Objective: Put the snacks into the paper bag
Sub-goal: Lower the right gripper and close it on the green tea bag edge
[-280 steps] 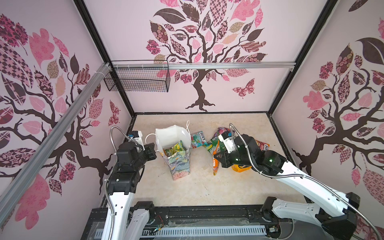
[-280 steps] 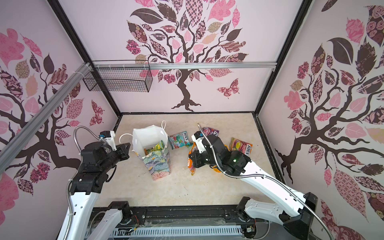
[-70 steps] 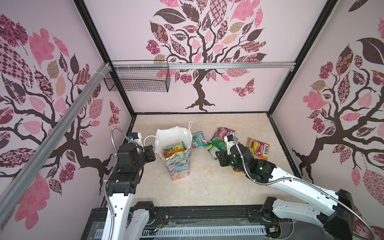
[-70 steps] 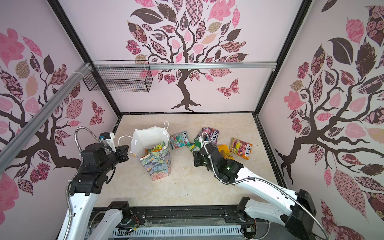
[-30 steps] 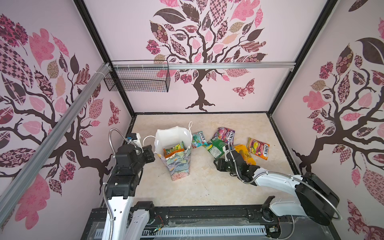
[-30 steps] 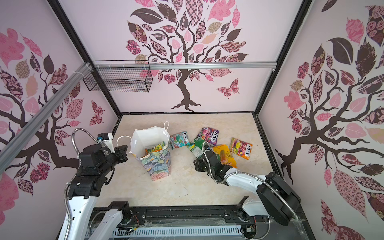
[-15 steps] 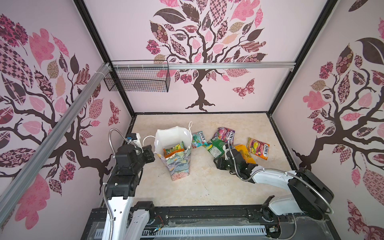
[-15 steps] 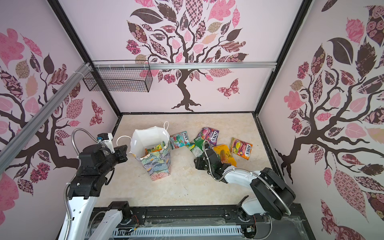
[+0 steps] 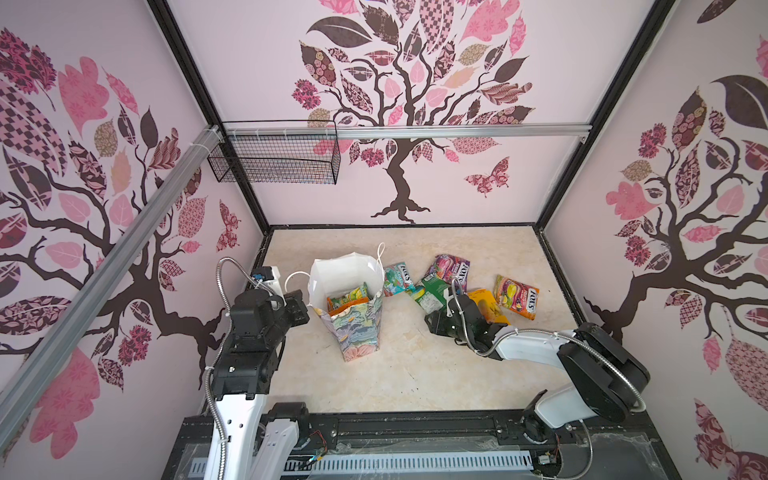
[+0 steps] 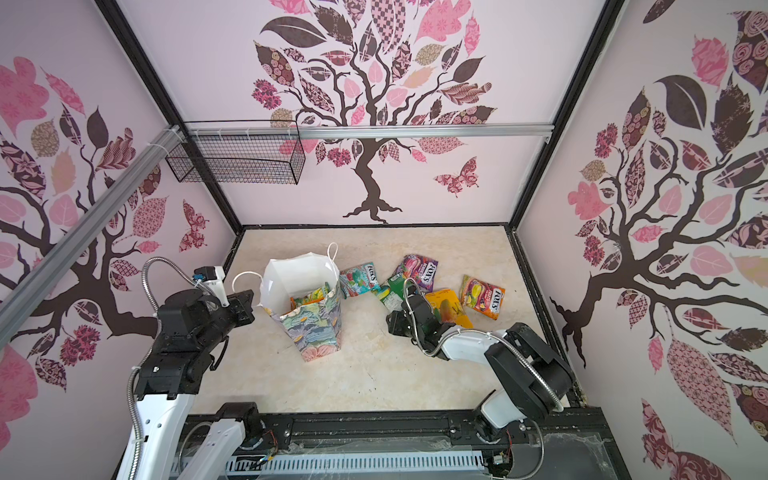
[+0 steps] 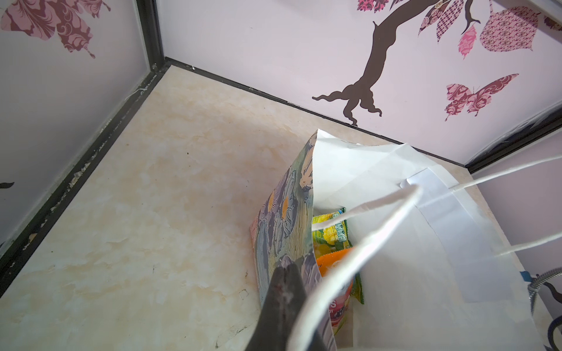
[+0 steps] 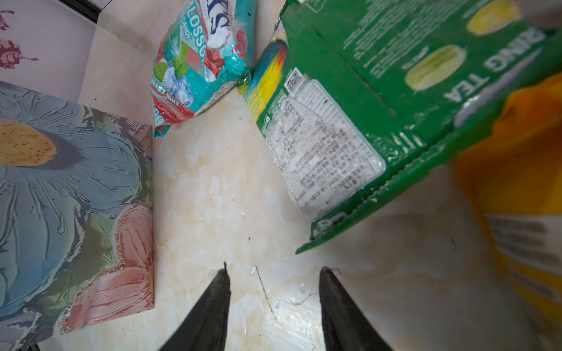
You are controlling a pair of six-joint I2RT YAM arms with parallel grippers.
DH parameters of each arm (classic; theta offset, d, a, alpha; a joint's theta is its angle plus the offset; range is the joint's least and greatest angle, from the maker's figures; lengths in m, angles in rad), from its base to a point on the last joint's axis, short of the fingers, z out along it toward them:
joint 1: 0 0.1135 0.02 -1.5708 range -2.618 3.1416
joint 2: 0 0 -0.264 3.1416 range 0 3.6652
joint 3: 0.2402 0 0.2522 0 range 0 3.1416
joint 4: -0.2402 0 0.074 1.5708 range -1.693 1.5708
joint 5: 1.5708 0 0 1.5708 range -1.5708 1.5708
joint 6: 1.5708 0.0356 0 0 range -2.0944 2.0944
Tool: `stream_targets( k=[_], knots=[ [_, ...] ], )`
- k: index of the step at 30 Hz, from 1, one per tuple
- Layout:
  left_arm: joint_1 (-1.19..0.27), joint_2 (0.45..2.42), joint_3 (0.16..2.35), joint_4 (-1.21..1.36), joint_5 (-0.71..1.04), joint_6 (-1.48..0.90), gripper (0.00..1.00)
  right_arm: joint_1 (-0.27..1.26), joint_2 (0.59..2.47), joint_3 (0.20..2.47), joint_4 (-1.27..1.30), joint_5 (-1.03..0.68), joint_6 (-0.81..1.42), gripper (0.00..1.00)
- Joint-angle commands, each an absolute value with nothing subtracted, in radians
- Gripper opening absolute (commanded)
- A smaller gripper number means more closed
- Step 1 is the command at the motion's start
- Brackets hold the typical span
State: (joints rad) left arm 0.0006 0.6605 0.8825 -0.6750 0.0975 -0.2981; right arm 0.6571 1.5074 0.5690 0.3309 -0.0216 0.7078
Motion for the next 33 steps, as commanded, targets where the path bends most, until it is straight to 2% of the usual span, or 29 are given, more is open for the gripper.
stream_targets(
  k=[1, 23, 29, 33],
  knots=[
    [0.004, 0.654, 0.905, -0.679, 0.088, -0.284, 0.02, 0.648, 1.539, 0.591, 0.351, 0.005, 0.724, 0.50],
    [0.004, 0.650, 0.905, -0.677, 0.089, -0.284, 0.03, 0.618, 1.704, 0.646, 0.437, 0.077, 0.729, 0.50],
    [0.004, 0.647, 0.905, -0.680, 0.087, -0.281, 0.03, 0.611, 1.718, 0.632, 0.456, 0.088, 0.748, 0.40],
    [0.005, 0.650, 0.905, -0.675, 0.091, -0.284, 0.03, 0.612, 1.719, 0.632, 0.460, 0.075, 0.749, 0.26]
  ],
)
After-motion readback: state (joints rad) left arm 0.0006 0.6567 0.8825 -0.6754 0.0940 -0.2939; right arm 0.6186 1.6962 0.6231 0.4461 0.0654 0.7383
